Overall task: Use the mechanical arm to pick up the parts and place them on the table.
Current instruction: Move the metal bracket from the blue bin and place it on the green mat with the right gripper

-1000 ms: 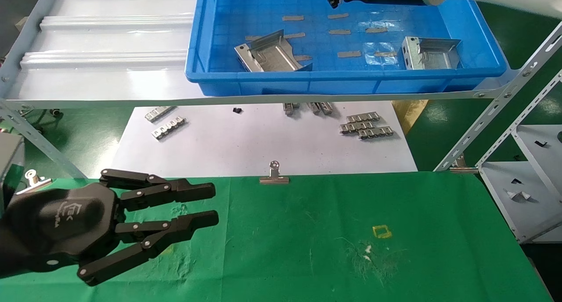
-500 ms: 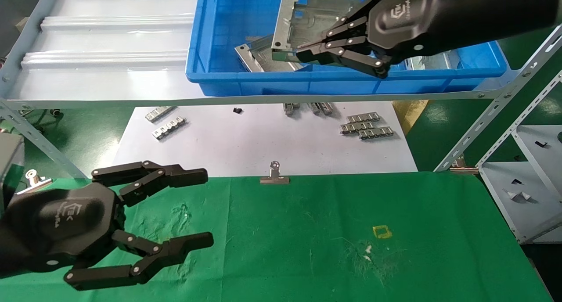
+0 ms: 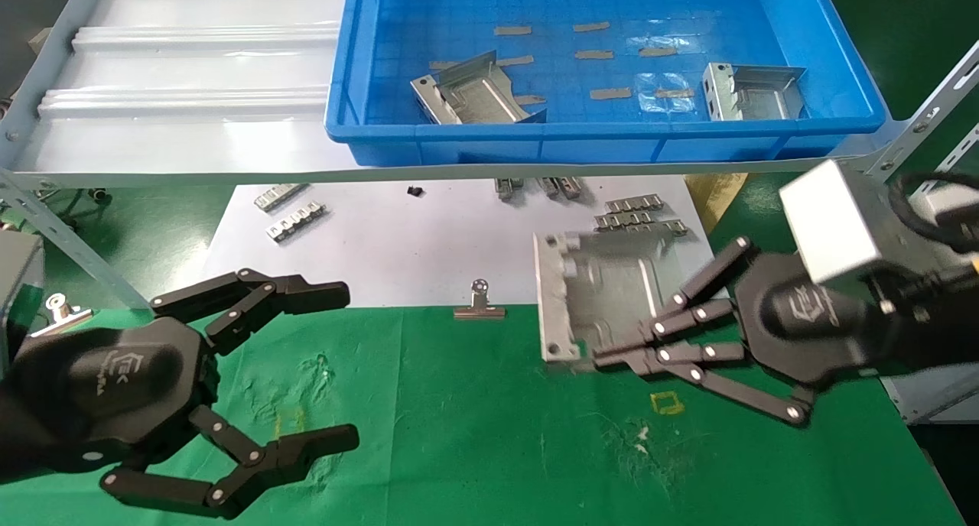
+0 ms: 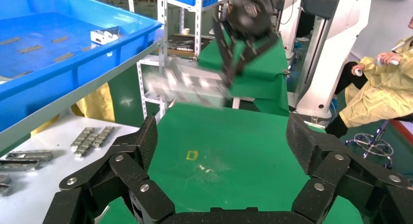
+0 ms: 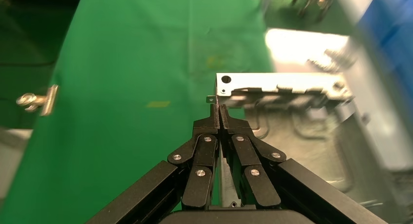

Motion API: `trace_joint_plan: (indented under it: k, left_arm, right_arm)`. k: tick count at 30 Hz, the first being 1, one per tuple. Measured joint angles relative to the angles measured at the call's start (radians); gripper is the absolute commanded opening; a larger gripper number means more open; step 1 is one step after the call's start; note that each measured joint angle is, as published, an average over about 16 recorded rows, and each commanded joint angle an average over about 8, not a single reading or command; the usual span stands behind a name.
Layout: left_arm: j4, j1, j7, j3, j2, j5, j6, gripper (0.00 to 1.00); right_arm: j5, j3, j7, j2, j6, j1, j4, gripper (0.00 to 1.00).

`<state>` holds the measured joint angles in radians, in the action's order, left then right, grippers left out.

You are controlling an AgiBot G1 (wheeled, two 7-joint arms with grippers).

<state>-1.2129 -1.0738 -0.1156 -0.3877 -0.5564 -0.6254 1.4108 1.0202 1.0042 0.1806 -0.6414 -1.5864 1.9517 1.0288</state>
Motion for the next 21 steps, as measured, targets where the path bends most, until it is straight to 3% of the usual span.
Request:
trace_joint_plan:
  k: [8,21]
  left_arm:
    - [0.000,0.000,0.000,0.000,0.000,0.000,0.000,1.00]
    - [0.000,0.000,0.000,0.000,0.000,0.000,0.000,1.00]
  right_arm:
    - [0.061,0.127,-0.077,0.041,0.042,-0.108,-0.008,0.00]
    - [0.223,0.217,-0.364,-0.119,0.144,-0.219,-0.322,0.00]
